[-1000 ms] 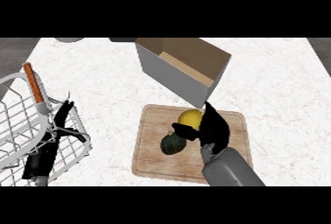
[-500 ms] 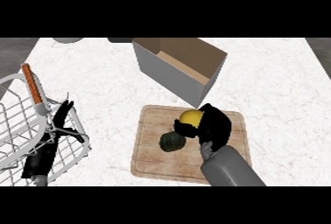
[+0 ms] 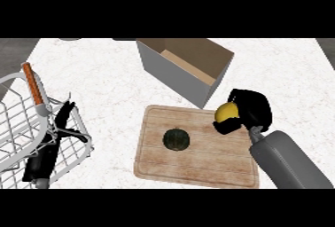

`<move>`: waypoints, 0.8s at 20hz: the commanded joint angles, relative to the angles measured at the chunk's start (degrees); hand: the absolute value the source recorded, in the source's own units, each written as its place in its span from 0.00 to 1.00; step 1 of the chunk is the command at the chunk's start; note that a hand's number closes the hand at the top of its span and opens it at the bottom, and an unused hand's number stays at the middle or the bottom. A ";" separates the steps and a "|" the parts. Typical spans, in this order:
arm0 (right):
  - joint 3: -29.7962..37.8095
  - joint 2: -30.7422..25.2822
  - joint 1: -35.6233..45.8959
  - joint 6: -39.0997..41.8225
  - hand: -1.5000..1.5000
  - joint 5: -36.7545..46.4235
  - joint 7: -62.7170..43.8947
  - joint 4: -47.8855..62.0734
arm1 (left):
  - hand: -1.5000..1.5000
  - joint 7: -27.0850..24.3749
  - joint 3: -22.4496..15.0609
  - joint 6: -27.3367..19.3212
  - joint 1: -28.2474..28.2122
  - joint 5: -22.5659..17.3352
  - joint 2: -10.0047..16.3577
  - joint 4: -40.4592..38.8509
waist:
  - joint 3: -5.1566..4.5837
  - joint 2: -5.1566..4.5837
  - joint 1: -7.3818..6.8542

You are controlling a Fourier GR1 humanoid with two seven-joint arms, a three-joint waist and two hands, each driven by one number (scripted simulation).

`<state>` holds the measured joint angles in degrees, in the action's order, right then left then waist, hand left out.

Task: Pick the lemon from the cutting board and place it in the cardboard box

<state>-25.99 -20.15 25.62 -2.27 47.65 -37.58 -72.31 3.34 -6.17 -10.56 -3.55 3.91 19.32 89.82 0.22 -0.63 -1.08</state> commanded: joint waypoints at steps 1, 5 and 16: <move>3.25 -11.78 2.68 3.35 1.00 -5.64 20.72 3.43 | 0.50 0.44 -0.29 0.31 1.96 -0.19 -0.50 0.27 | 0.07 -0.63 -0.23; 9.73 -19.68 7.43 2.71 1.00 -8.94 36.35 11.00 | 0.50 -1.07 0.55 0.19 0.91 -0.90 -1.37 -0.32 | -0.09 -0.16 -0.59; 22.15 -13.17 18.35 9.91 1.00 -27.72 58.10 17.01 | 0.50 3.33 -0.38 -0.02 1.56 0.58 -2.39 2.44 | -0.12 0.43 -0.25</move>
<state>-7.09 -35.36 40.12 3.93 25.76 15.40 -55.92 4.83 -5.79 -8.99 -3.48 4.26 19.13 90.38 0.08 -0.39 -1.37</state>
